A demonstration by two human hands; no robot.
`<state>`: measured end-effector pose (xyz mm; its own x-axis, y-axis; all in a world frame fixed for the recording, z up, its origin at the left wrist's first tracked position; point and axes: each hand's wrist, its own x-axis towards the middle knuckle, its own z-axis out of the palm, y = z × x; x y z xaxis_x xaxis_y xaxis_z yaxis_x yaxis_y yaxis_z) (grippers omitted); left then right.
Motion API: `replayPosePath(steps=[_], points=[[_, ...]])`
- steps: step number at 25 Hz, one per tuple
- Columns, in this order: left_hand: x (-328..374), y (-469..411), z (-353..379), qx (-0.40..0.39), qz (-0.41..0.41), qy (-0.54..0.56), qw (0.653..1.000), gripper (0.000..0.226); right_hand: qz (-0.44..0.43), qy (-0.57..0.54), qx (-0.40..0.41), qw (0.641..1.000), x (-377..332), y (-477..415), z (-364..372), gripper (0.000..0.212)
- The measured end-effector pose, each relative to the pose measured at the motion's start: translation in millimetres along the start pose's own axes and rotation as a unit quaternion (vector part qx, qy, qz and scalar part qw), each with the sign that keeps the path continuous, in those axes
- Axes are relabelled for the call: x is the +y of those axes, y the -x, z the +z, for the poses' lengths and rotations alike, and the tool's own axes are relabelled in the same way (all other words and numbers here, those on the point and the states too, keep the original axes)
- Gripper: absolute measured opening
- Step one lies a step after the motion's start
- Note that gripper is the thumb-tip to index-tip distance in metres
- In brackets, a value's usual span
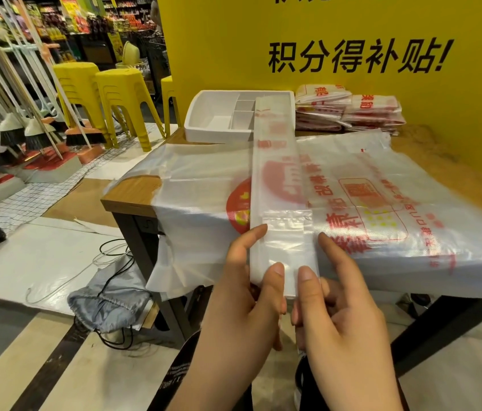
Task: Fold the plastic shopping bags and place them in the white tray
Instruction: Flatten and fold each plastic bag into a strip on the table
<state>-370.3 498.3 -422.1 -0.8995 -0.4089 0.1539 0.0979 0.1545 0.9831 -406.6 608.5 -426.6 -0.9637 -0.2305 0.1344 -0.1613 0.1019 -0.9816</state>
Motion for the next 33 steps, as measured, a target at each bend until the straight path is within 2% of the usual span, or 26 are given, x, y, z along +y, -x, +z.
replayPosePath(steps=[3, 5, 6, 8, 10, 11, 13, 16, 18, 19, 20, 21, 22, 23, 24, 27, 31, 33], points=[[7.7, 0.8, 4.2, 0.017, -0.037, 0.016, 0.999, 0.035, 0.018, -0.071, 0.001, 0.997, -1.4, -0.9, 0.7, 0.049], [12.2, 6.0, -7.7, -0.045, -0.011, -0.033, 0.998, 0.033, 0.025, -0.107, 0.000, 0.994, -4.3, -1.5, -1.1, 0.044], [13.3, 3.1, -21.5, -0.085, 0.030, -0.095, 0.991, 0.037, 0.026, -0.118, 0.000, 0.993, -6.0, -2.0, -3.0, 0.041], [12.7, -2.3, -54.2, -0.137, 0.114, -0.251, 0.952, 0.051, 0.033, -0.139, -0.005, 0.990, -10.9, -2.5, -7.7, 0.038], [8.5, -25.4, -74.2, -0.108, 0.220, -0.411, 0.878, 0.075, 0.038, -0.159, -0.008, 0.987, -15.1, -3.9, -11.5, 0.037], [5.6, -37.6, -72.6, -0.102, 0.266, -0.458, 0.842, 0.079, 0.038, -0.168, -0.009, 0.985, -16.0, -4.7, -11.6, 0.036], [2.4, -58.0, -57.3, -0.087, 0.299, -0.476, 0.822, 0.072, 0.043, -0.181, -0.013, 0.982, -17.6, -5.2, -7.3, 0.036], [-0.1, -83.1, -48.0, -0.092, 0.310, -0.443, 0.836, 0.044, 0.040, -0.181, -0.031, 0.982, -19.1, -4.0, -7.0, 0.043], [-2.2, -88.5, -50.9, -0.086, 0.300, -0.415, 0.855, 0.037, 0.003, -0.126, -0.084, 0.988, -20.3, -7.9, -23.2, 0.062], [-2.0, -89.3, -51.5, -0.086, 0.291, -0.403, 0.864, 0.040, -0.033, -0.037, -0.116, 0.992, -18.8, -13.9, -36.2, 0.077], [-1.6, -89.4, -51.4, -0.086, 0.286, -0.391, 0.871, 0.043, -0.069, 0.108, -0.132, 0.983, -18.6, -23.0, -50.4, 0.088], [-1.0, -89.3, -51.4, -0.086, 0.285, -0.384, 0.874, 0.045, -0.126, 0.257, -0.121, 0.950, -18.9, -34.5, -62.3, 0.090], [-0.7, -90.3, -51.3, -0.086, 0.289, -0.372, 0.878, 0.044, -0.198, 0.360, -0.098, 0.907, -19.4, -49.1, -69.7, 0.083], [0.1, -91.9, -51.0, -0.085, 0.289, -0.358, 0.884, 0.043, -0.254, 0.400, -0.091, 0.876, -21.1, -63.8, -73.0, 0.072], [0.6, -93.6, -50.6, -0.082, 0.290, -0.345, 0.889, 0.040, -0.284, 0.396, -0.102, 0.867, -23.3, -77.7, -70.9, 0.060], [5.6, -95.4, -47.8, -0.066, 0.281, -0.308, 0.907, 0.029, -0.325, 0.384, -0.154, 0.850, -27.4, -105.5, -55.6, 0.029], [13.3, -100.6, -54.9, -0.104, 0.212, -0.282, 0.930, 0.032, -0.304, 0.338, -0.171, 0.874, -31.7, -122.7, -50.1, 0.018], [15.0, -106.3, -61.0, -0.132, 0.198, -0.307, 0.921, 0.026, -0.272, 0.337, -0.184, 0.882, -34.3, -128.5, -46.1, 0.015]])
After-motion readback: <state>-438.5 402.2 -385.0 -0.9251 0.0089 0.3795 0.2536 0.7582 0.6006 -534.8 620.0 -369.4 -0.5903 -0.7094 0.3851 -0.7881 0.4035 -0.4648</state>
